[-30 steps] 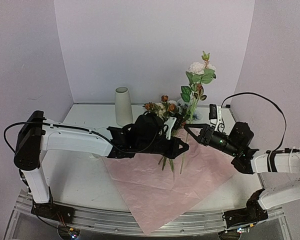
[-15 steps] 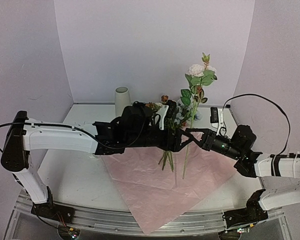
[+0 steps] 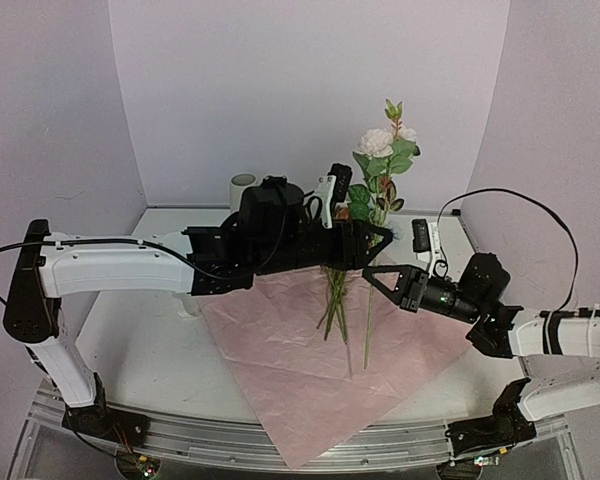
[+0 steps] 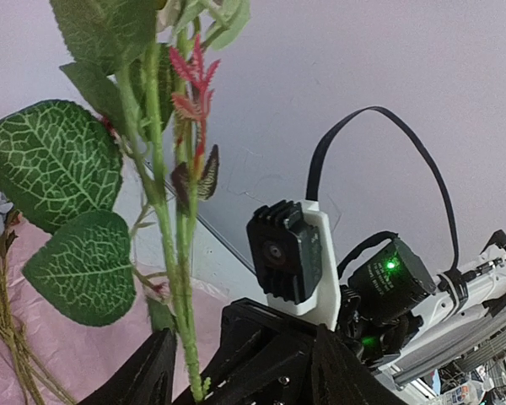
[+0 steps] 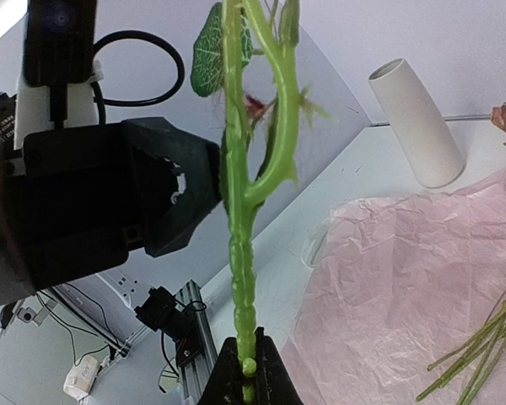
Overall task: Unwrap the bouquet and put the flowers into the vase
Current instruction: Insert the fake flower into the vase.
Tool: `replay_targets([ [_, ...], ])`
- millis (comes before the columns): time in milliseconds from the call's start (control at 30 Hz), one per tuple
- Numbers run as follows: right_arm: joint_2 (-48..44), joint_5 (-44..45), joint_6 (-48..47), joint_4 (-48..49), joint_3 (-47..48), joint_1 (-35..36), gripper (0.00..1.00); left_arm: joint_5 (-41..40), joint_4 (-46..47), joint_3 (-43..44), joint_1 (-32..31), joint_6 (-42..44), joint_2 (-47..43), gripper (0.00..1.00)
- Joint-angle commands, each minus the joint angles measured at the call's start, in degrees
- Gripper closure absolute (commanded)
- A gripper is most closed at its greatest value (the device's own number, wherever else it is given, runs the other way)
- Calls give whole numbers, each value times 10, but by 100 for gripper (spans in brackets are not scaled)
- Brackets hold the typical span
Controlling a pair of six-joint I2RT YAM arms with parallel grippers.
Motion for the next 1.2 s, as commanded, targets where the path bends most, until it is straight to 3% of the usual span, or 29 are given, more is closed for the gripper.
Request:
replay_targets([
  [0,-21,-20,-19,44,4,9,100,-15,12,17,20,-22,5,46],
  [267,-21,-22,-21,49,4,12,100,10,10,20,26,-33,17,37],
  [400,-12,-26,-21,49,7,15,100,31,10,23,26,-25,17,53],
  [633,1,-30,-23,49,8,20,100,54,10,40,26,-7,23,66],
  [767,3,-32,-24,51,8,22,99,42,10,36,26,0,20,90],
  [800,3,-31,-25,50,8,22,96,37,10,34,26,4,19,96],
  [933,-6,-9,-34,33,0,22,36,-3,8,21,26,47,1,100],
  [1033,-23,16,-44,7,-11,22,20,-73,-4,10,26,90,-32,100],
  [1167,-56,43,-66,-52,-17,22,15,-193,-6,-13,28,148,-82,100],
])
